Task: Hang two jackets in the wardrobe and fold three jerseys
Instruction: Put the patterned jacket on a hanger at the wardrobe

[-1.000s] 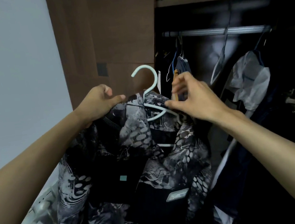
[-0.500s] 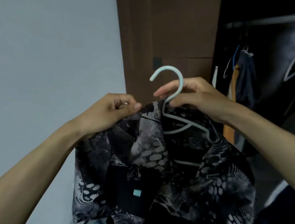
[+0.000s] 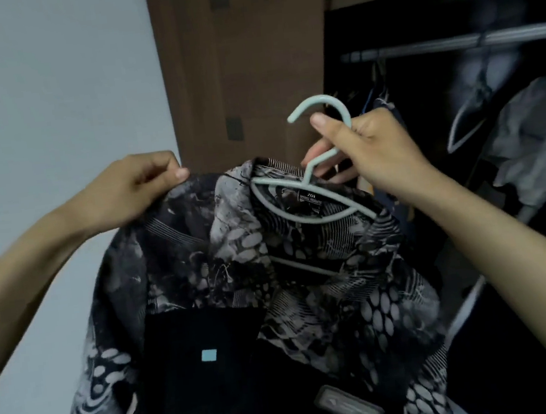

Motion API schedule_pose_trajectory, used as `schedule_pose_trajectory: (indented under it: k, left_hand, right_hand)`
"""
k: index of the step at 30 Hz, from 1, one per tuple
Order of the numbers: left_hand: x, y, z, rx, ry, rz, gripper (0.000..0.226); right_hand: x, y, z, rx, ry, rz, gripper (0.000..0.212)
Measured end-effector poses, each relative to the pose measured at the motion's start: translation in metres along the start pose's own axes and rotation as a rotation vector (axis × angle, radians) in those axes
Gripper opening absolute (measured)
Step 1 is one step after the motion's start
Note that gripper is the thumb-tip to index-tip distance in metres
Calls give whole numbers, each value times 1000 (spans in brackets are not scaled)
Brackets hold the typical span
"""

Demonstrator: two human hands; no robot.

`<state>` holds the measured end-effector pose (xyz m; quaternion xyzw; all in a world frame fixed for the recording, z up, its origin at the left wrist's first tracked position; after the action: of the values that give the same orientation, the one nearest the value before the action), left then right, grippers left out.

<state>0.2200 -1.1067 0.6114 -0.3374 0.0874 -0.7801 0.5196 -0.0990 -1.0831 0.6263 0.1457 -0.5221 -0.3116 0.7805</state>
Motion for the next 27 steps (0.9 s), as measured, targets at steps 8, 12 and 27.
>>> schedule_pose_trajectory:
  k: [8,12,27]
  left_hand:
    - [30,4,-27,125,-43,-9,39]
    - [36,-29,-67,-135,158,-4,48]
    - [28,-130,-193,-508,515,-277,20]
  right_hand:
    - [-5,5,43,-208,-127,-2,46]
    - [-7,3,59,-244,-161,-21,50]
    - [-57,7,82,-416,-149,-211,54]
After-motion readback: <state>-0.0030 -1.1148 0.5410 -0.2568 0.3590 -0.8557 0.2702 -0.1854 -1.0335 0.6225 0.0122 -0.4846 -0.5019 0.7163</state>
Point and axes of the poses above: each hand's wrist, its own x-axis towards the middle knuckle, its own z-axis out of the back of the hand, y = z × x, the point moved 4 cm from there along x, towards the middle knuckle, and after that the axes turned 11 degrees about z, right-handed, at the moved point
